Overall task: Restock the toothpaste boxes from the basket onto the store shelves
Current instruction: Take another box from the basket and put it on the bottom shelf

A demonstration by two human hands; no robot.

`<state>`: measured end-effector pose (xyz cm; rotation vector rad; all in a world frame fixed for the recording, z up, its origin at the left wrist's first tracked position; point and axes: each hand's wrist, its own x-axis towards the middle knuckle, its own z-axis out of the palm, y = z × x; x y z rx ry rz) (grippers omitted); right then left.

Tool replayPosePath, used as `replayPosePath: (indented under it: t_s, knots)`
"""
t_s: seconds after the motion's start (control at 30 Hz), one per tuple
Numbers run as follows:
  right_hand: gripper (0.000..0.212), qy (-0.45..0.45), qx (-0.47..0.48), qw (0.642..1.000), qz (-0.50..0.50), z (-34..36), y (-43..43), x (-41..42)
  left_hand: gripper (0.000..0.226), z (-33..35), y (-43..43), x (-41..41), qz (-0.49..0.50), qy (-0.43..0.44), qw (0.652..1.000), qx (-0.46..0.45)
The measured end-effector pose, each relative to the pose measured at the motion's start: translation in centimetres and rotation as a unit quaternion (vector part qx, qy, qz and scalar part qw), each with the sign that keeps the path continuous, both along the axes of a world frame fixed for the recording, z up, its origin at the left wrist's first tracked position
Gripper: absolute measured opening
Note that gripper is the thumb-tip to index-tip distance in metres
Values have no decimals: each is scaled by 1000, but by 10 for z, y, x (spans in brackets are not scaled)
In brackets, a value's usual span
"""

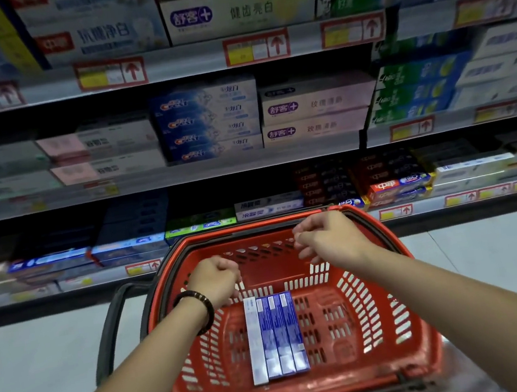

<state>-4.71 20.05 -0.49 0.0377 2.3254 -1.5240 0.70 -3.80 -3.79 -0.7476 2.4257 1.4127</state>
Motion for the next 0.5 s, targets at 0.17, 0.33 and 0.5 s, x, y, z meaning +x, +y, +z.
replayPosePath:
  t_s: [0.17,0.33,0.5]
  knots:
    - [6,-12,27,999,36,-4,2,7,9,-35,1,14,19,-52,998,-12]
    - [5,-31,33,998,52,-8,3,13,13,-77,5,21,40,-121,992,-13]
    - [7,-52,27,996,69,-2,5,19,14,-123,4,18,11,-186,982,-25]
